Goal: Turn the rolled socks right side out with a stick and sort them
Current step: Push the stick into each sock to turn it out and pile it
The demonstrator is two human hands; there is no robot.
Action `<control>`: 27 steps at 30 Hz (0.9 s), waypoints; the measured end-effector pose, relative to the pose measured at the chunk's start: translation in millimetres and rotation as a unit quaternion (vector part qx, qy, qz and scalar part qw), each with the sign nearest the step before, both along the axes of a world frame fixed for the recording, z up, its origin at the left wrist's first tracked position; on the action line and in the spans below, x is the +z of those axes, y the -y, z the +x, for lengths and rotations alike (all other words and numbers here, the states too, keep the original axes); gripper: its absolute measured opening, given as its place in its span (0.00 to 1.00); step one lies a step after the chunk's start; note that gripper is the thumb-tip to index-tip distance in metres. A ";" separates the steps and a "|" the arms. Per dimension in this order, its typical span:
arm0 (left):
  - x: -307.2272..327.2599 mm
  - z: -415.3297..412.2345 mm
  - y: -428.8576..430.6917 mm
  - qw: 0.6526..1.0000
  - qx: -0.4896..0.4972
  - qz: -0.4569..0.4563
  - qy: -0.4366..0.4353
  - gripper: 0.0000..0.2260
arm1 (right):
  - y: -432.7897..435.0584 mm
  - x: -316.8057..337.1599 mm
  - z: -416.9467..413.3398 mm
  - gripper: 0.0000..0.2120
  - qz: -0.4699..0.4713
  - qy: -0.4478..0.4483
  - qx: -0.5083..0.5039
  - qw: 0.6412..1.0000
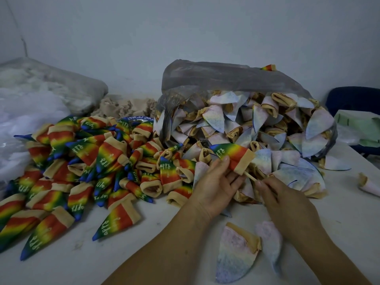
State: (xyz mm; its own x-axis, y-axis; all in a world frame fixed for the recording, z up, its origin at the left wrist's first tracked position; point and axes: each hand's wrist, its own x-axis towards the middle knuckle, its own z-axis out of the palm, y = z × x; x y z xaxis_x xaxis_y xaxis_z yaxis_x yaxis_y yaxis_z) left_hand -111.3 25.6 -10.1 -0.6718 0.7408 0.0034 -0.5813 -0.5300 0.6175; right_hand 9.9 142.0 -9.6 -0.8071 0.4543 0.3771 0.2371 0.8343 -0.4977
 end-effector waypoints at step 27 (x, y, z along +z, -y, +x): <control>5.0 -3.6 -2.3 0.991 0.126 -0.049 -0.018 0.04 | -13.7 2.3 -2.8 0.10 0.092 -0.076 -0.001 0.993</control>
